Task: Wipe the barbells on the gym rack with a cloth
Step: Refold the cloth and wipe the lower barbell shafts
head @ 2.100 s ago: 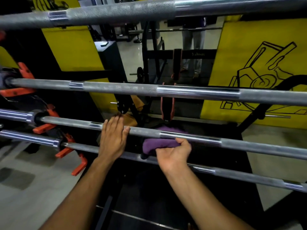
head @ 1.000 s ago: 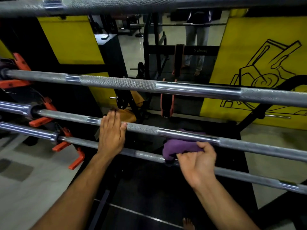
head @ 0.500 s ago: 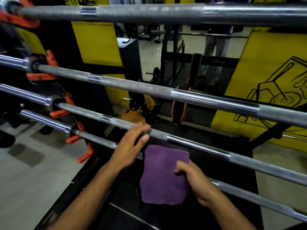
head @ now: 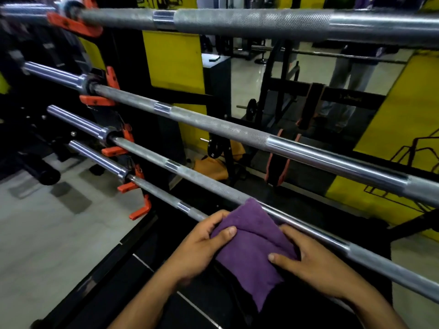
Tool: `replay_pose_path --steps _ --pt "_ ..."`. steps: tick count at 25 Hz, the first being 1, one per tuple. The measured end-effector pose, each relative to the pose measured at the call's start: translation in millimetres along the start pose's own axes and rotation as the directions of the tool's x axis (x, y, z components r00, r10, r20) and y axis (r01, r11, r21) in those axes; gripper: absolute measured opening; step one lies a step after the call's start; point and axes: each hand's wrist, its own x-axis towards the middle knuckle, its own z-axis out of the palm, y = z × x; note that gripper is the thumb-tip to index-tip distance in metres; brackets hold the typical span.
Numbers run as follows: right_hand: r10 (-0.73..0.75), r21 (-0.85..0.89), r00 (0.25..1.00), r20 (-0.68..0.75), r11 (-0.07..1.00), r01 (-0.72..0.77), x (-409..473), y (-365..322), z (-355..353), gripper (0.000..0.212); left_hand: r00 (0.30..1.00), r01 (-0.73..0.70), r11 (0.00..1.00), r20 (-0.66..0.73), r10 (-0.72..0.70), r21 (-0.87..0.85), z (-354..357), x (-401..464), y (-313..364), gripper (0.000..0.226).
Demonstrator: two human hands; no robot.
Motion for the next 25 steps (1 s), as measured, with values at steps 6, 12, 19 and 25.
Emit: replay_pose_path --steps 6,12,19,25 --pt "-0.281 -0.426 0.95 -0.139 0.883 0.199 45 -41 -60 0.03 0.959 -0.002 0.925 -0.263 -0.106 -0.38 35 1 3 0.033" --pt "-0.356 -0.736 0.931 -0.077 0.651 0.187 98 -58 -37 0.06 0.844 -0.157 0.712 -0.468 -0.263 -0.684 80 27 -29 0.042" --pt "-0.19 -0.896 0.982 0.001 0.436 0.085 86 -25 7 0.081 0.861 -0.028 0.846 -0.443 -0.25 -0.533 55 15 -32 0.038" --pt "-0.415 -0.387 0.875 0.249 0.786 0.483 152 -35 -38 0.047 0.897 -0.003 0.93 -0.412 -0.16 -0.369 40 20 -13 0.041"
